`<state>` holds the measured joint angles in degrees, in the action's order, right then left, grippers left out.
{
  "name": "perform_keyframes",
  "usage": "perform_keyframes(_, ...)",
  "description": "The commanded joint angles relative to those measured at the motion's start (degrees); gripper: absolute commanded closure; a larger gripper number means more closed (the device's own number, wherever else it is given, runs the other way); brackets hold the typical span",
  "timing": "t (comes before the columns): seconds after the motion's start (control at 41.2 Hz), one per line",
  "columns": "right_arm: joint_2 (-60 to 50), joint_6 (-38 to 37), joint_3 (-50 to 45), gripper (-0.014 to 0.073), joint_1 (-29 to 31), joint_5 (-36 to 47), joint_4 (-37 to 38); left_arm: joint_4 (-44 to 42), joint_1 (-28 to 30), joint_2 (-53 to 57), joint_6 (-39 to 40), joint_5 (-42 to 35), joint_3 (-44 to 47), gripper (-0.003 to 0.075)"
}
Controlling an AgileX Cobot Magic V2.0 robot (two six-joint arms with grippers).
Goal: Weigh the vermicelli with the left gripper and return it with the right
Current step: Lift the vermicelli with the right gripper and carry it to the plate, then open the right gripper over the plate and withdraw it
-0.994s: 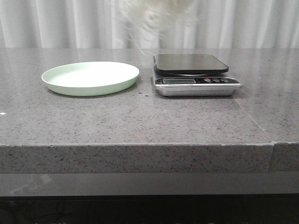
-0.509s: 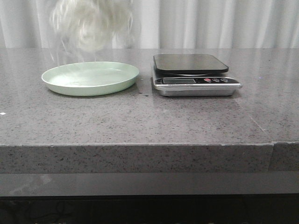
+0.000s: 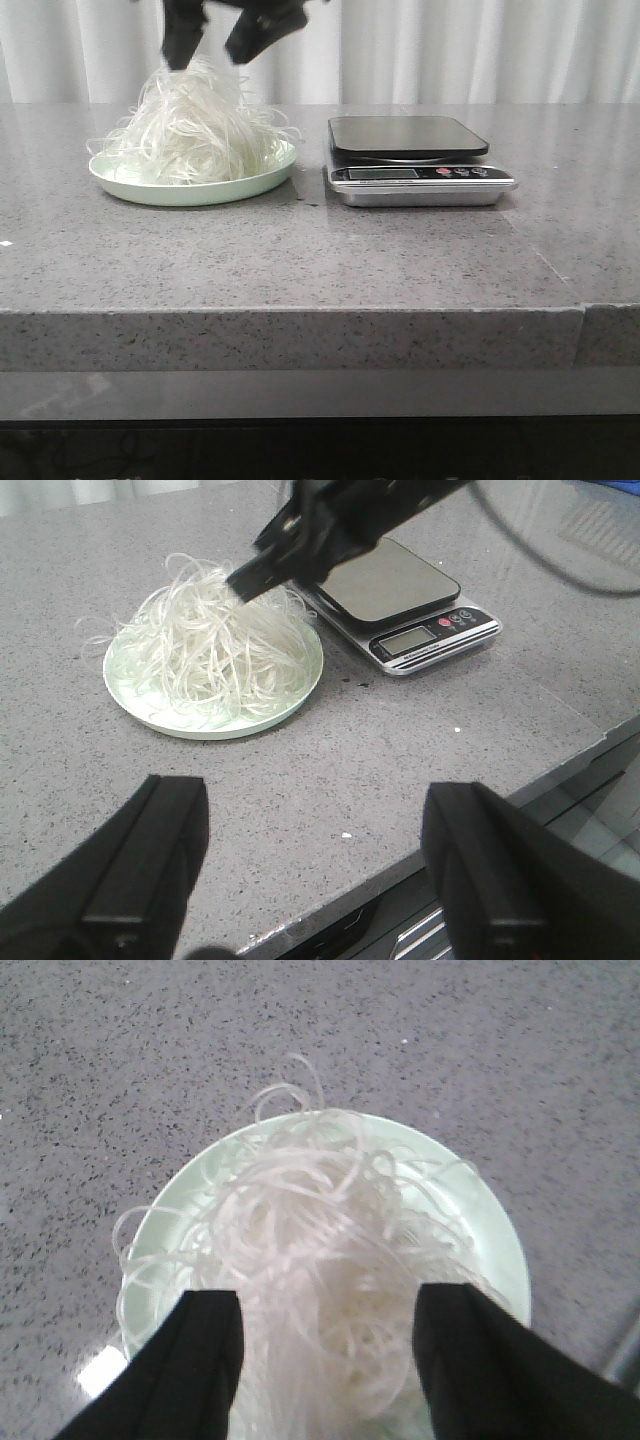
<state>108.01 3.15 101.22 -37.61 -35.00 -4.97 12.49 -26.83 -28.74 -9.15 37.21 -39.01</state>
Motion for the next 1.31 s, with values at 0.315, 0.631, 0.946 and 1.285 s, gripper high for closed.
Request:
perform_keyframes(0.315,-27.06,0.22,-13.58,0.0101,4.82,-3.83,1.93,0.75,-0.19,-0.21,0.07,-4.06,-1.52,0.0208)
perform_keyframes(0.631,-45.88,0.22,-31.11,0.0101,7.07,-2.9,3.17,-1.26,-0.19,-0.21,0.07,-4.06,-1.52,0.0208)
perform_keyframes(0.946,-60.91,0.18,-42.08,0.0101,9.25,-9.16,4.15,-4.69,-0.19,-0.32,0.07,-4.06,-1.52,0.0208)
perform_keyframes(1.285,-73.2,-0.39,-49.91,0.0101,9.25,-12.79,4.15,-4.69,-0.19,-0.32,0.07,-4.06,-1.52,0.0224)
